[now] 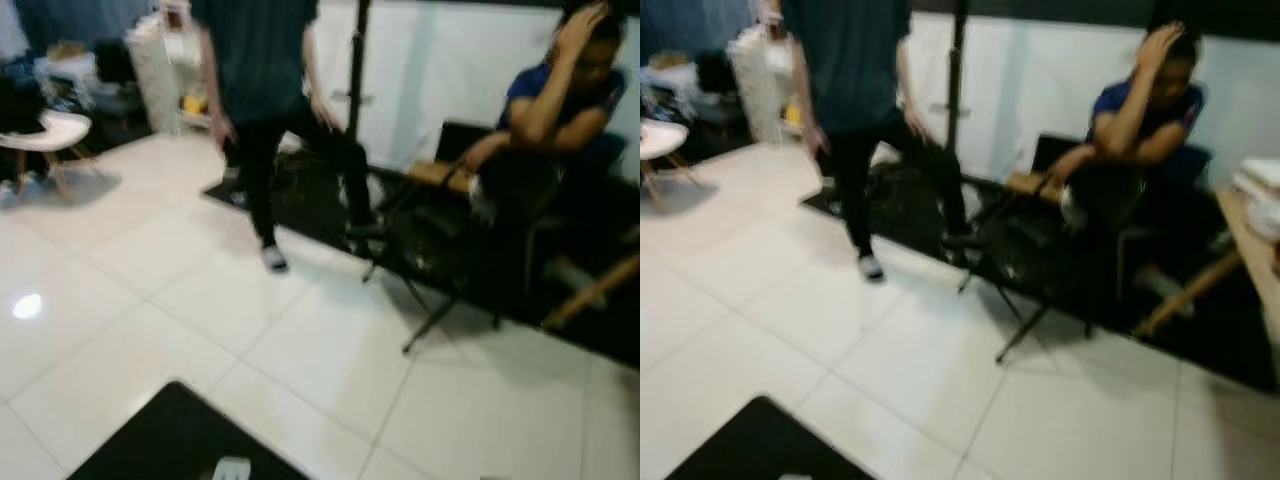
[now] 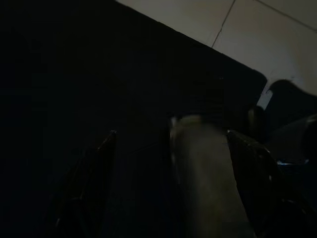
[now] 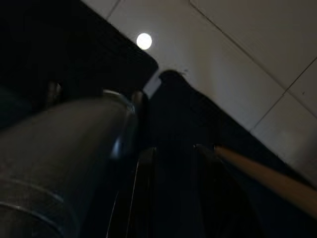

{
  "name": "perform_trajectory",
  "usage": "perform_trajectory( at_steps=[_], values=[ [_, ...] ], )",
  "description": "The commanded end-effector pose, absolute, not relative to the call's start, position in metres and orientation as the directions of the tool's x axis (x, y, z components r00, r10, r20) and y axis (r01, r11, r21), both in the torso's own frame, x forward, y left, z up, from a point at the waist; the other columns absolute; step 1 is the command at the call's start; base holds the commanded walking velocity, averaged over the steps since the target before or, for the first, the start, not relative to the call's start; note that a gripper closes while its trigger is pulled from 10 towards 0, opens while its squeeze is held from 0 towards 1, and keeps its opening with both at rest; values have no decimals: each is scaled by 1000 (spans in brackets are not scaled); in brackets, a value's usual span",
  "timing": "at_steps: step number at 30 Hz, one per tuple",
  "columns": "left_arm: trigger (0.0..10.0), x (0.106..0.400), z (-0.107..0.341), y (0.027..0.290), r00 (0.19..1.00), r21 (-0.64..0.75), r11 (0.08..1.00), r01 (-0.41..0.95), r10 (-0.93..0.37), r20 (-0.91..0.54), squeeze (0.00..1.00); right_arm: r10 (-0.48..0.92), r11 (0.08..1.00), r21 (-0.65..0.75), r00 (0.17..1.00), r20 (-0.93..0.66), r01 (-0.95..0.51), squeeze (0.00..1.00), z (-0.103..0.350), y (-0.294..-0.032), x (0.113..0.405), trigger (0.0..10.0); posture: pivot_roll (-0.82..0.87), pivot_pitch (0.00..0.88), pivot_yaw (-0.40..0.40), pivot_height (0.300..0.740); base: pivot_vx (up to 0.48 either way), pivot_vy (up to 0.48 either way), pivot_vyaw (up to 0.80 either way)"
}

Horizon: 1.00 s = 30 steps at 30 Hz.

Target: Restocking fridge

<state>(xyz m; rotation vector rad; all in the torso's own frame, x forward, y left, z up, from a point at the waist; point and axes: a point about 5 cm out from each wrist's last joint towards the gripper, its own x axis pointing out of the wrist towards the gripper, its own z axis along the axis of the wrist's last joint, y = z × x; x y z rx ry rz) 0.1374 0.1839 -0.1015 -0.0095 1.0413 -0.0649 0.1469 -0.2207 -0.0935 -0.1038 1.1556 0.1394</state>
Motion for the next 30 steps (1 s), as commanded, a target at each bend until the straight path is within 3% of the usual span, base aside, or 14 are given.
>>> perform_trajectory(
  at_steps=[1,30],
  values=[
    [10000,136,-102,185,494,-35,998,54,-58,-867,0,62,988,1,390,-919,-153,0,-95,-218,145,10000,-71,0,10,734,259,0,-800],
    [10000,137,-102,184,495,-38,998,57,-61,-867,0,51,990,-5,388,-920,-142,0,-95,-218,144,10000,-71,0,10,734,256,0,-800]
  ],
)
